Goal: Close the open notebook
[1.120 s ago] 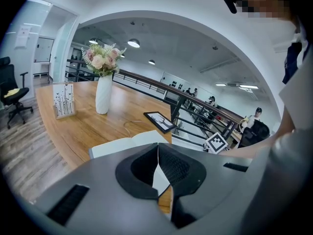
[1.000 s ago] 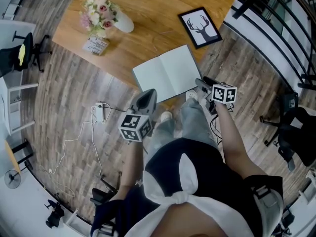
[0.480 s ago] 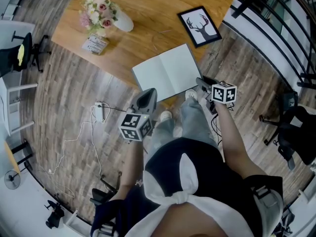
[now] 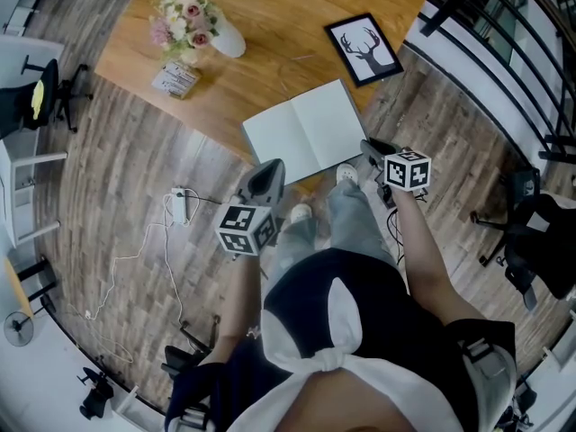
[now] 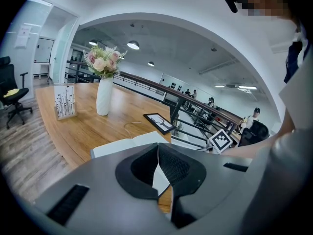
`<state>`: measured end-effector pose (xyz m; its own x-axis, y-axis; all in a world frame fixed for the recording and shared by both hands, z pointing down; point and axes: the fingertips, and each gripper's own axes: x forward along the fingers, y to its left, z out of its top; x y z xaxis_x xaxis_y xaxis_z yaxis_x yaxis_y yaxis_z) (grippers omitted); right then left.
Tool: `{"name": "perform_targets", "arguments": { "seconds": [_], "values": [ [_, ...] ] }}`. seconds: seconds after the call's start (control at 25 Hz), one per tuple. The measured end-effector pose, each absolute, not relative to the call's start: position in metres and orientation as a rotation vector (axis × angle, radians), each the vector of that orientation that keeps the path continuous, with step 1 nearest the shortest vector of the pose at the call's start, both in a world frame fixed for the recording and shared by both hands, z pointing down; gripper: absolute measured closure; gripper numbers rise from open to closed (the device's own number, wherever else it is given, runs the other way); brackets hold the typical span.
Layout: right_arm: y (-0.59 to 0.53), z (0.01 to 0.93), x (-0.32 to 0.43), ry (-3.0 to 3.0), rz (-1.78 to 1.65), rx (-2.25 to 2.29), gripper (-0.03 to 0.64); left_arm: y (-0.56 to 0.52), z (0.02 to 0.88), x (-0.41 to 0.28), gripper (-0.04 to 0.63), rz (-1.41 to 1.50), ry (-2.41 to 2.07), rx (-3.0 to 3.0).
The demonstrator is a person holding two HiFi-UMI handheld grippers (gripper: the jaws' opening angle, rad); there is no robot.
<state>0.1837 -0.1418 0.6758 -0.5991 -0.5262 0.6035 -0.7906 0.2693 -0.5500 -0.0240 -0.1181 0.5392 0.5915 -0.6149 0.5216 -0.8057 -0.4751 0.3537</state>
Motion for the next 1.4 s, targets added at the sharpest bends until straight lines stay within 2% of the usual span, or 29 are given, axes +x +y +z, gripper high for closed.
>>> {"name": "perform_targets", "arguments": {
  "seconds": [1.4],
  "values": [
    [-0.124,0.596,0.149,-2.296,0.945,1.325,0.58,-0.095,0.506,-0.062,0.577,0.358,-1.195,2.329]
  ]
}}
